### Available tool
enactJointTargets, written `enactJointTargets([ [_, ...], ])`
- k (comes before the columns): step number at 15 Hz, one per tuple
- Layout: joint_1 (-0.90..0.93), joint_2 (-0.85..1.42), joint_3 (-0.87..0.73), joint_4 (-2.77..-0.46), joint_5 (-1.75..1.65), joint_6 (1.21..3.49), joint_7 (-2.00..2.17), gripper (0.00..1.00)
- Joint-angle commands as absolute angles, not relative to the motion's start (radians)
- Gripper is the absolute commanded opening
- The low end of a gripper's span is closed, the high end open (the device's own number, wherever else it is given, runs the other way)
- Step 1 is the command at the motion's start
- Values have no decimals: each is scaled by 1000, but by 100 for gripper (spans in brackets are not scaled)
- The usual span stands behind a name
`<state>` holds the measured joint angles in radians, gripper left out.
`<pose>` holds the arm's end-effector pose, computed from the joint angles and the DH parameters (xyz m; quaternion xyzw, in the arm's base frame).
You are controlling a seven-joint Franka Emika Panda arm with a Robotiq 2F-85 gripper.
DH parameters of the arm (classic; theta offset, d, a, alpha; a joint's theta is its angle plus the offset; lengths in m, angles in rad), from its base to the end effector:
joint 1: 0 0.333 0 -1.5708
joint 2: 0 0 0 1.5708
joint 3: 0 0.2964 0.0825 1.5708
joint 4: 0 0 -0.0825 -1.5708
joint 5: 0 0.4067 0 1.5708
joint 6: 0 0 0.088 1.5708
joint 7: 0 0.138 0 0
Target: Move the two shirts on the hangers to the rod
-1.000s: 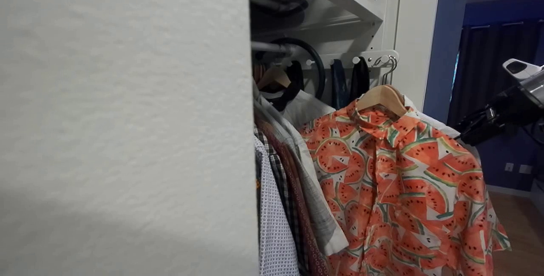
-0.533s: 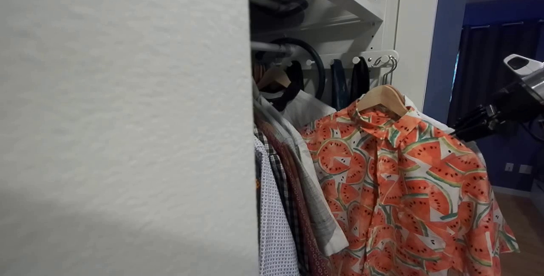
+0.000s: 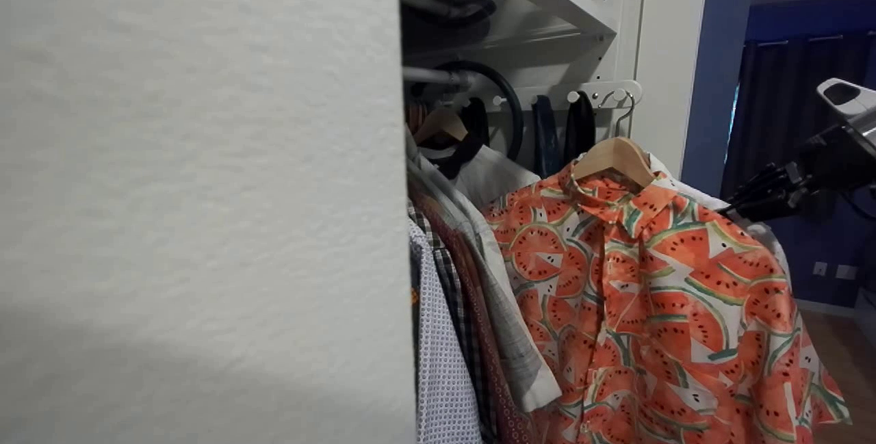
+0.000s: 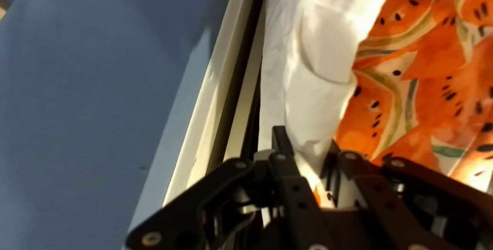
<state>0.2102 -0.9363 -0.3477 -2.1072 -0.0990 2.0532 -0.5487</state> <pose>0.3283 -0.1310 0.7612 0.8884 0.1928 0.4149 0.0370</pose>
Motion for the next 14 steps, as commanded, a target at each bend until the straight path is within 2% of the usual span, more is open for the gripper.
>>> enactJointTargets([
  [1, 197, -936, -337, -2094, -78, 2053, -583, 45],
  [2, 198, -937, -339, -2092, -75, 2047, -586, 46],
  [3, 198, -937, -340, -2086, -71, 2038, -585, 51],
  [10, 204, -943, -343, -2028, -64, 2002, -590, 99],
  [14, 222, -926, -346, -1996, -29, 2011, -574, 100],
])
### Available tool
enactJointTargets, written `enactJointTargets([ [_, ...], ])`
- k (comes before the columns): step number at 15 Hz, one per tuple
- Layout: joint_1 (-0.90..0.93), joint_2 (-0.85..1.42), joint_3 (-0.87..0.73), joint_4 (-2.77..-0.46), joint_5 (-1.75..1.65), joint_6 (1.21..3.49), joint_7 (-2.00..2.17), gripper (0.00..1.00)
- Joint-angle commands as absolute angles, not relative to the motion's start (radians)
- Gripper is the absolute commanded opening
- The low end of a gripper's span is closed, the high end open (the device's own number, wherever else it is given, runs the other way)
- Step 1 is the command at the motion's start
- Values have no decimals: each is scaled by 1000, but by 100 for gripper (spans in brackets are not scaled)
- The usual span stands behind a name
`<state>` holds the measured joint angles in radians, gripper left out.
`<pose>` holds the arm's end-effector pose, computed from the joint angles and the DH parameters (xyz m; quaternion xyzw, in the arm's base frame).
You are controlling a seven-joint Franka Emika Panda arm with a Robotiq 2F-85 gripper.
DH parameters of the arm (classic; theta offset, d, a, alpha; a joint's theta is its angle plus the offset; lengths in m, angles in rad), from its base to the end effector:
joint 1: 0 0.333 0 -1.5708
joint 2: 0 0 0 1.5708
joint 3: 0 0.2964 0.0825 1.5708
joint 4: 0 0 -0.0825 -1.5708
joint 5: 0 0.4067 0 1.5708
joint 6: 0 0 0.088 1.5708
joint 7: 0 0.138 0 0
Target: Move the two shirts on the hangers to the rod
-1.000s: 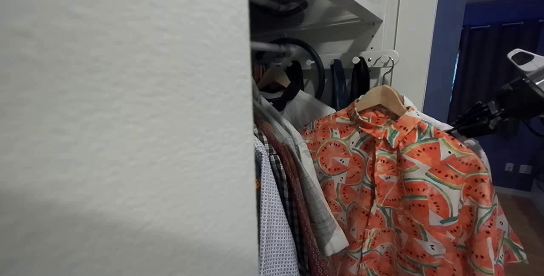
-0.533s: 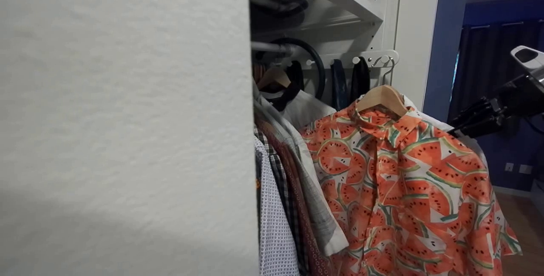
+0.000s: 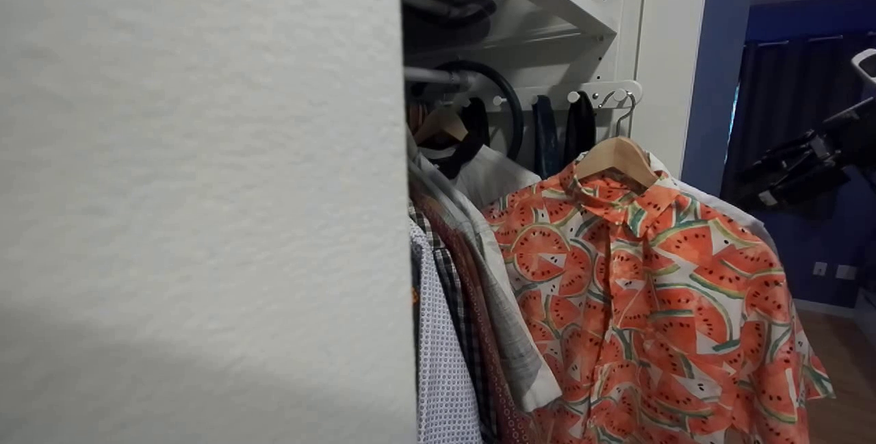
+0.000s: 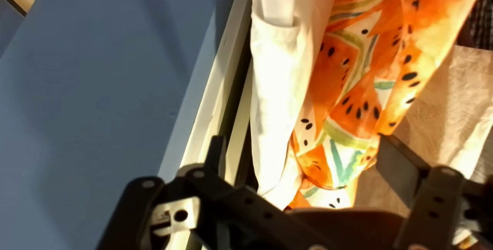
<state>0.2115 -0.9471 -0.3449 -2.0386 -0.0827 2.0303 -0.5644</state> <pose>0.3084 -0.1375 0.7944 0.8757 0.1929 0.4409 0.0399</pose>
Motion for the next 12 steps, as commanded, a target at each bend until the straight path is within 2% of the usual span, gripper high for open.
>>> enactJointTargets([
  [1, 227, -920, -346, -1991, -17, 2014, -572, 100],
  [6, 258, -874, -344, -1971, 48, 2052, -568, 100],
  [12, 254, -792, -331, -1969, 74, 2239, -559, 100],
])
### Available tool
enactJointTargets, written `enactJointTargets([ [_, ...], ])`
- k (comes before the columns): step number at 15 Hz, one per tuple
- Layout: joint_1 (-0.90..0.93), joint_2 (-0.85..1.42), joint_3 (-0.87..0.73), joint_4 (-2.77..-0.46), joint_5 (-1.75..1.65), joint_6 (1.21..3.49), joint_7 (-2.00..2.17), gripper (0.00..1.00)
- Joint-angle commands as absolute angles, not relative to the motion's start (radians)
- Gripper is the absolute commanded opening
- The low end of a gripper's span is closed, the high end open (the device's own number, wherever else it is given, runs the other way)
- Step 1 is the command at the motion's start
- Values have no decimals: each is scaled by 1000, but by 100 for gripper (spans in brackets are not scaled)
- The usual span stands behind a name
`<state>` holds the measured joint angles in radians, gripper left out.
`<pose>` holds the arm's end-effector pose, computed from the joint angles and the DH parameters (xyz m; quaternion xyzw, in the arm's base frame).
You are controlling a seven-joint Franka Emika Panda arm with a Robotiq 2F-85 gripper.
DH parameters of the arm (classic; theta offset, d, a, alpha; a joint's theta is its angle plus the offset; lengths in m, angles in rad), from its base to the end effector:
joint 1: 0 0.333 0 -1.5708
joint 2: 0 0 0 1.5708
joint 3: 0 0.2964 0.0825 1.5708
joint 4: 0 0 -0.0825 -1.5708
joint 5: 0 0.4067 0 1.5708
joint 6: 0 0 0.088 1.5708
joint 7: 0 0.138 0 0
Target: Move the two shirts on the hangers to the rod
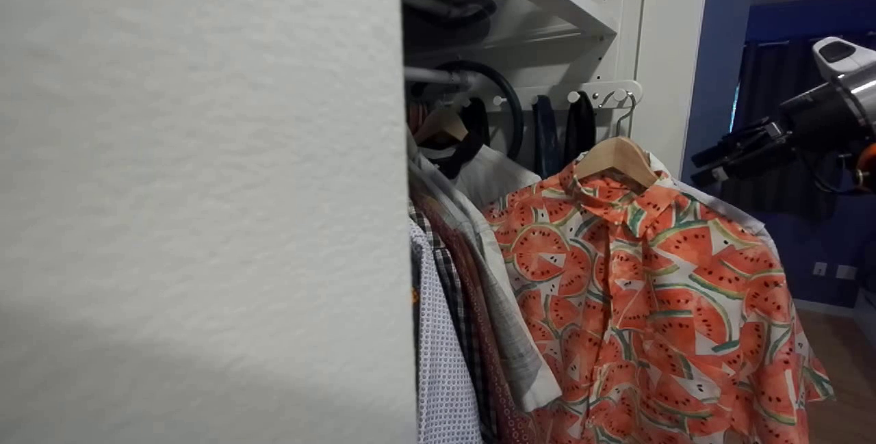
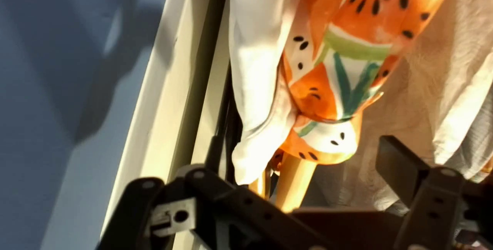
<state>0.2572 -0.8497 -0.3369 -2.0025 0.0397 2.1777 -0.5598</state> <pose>0.3514 -0.1092 0.8102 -0.8494 -0.1933 -0.4910 0.0010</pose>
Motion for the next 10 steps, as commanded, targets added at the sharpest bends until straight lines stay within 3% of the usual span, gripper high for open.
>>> enactJointTargets([
  [1, 253, -774, -331, -1969, 74, 2257, -558, 100],
  [10, 248, -697, -325, -1988, 114, 2273, -567, 100],
])
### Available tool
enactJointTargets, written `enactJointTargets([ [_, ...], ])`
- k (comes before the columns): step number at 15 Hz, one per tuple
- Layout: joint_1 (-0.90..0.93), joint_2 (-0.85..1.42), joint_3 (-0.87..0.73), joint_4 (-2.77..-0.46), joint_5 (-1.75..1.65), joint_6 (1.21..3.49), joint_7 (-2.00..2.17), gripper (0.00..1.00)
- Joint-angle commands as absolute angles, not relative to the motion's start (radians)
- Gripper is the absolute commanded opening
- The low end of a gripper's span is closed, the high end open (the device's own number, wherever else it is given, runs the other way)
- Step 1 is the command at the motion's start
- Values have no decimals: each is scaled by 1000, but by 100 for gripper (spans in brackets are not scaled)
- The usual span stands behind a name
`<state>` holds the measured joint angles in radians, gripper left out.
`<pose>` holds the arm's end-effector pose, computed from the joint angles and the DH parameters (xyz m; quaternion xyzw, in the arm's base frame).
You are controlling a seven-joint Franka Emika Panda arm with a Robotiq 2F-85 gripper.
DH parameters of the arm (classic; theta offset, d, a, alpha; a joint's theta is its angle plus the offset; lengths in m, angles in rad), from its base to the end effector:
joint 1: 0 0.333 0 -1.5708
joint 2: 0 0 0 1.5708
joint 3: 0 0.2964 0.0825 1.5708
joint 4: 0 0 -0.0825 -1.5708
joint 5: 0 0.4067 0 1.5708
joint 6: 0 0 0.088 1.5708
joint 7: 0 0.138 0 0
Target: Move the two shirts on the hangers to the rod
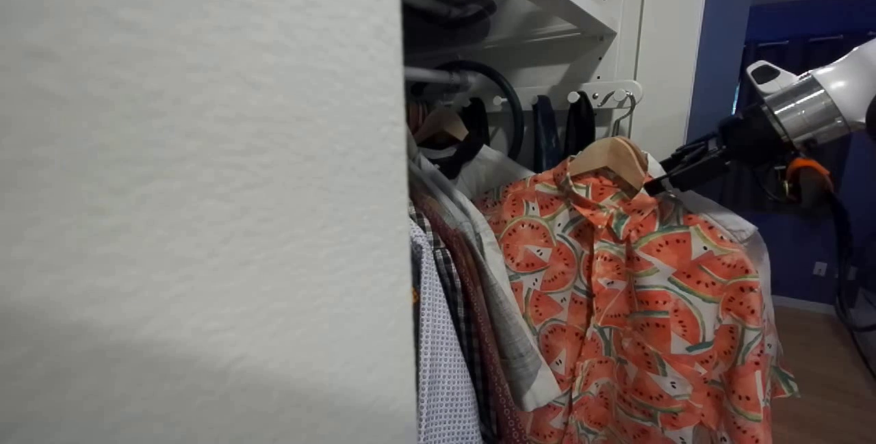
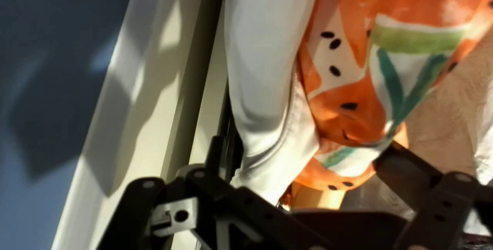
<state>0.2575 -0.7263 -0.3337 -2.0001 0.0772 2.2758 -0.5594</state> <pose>0.4067 -0.0955 0.7857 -0.8558 -0.1857 -0.4829 0.0018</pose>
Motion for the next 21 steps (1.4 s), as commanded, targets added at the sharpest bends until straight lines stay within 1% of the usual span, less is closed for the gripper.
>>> enactJointTargets([
  [1, 248, -693, -326, -1988, 119, 2270, -568, 100],
  [5, 258, -684, -336, -1982, 159, 2223, -579, 100],
  [12, 248, -684, -356, -1928, 195, 2061, -616, 100],
  [19, 222, -684, -313, -1973, 199, 2131, -590, 100],
  [20, 216, -683, -309, -1974, 196, 2149, -588, 75],
  [21, 213, -684, -306, -1975, 195, 2167, -586, 74],
])
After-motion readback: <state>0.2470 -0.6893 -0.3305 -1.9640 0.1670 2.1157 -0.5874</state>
